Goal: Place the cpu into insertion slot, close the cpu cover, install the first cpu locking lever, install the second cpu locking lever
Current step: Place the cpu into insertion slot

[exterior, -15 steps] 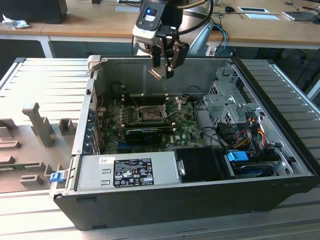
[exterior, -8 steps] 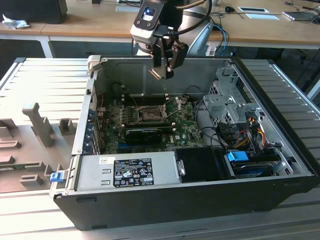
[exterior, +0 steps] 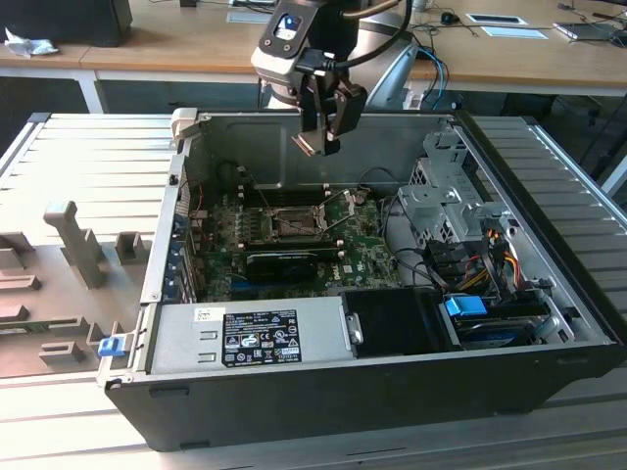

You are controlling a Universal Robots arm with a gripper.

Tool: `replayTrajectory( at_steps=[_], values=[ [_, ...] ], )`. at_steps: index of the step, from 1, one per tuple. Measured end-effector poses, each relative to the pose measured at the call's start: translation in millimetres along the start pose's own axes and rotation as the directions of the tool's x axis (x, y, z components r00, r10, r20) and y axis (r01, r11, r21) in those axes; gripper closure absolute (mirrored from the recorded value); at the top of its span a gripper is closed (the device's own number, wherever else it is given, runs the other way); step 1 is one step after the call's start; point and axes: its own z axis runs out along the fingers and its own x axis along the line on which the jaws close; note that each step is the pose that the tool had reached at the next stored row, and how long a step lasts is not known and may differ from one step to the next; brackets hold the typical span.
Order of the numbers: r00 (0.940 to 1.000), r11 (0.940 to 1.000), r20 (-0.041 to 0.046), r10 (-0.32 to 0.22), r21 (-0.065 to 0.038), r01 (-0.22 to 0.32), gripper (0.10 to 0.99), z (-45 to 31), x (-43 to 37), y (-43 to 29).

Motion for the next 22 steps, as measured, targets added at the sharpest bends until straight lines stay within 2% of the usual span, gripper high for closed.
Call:
replayTrajectory(
  at_steps=[12, 22],
  values=[
    [0.9969, 0.9969, 0.007, 0.078, -0.002, -0.078, 0.549, 0.4, 0.0, 0.0],
    [0.9876, 0.9877, 0.0137, 0.156, -0.004, -0.156, 0.549, 0.7, 0.0, -0.1]
  ],
)
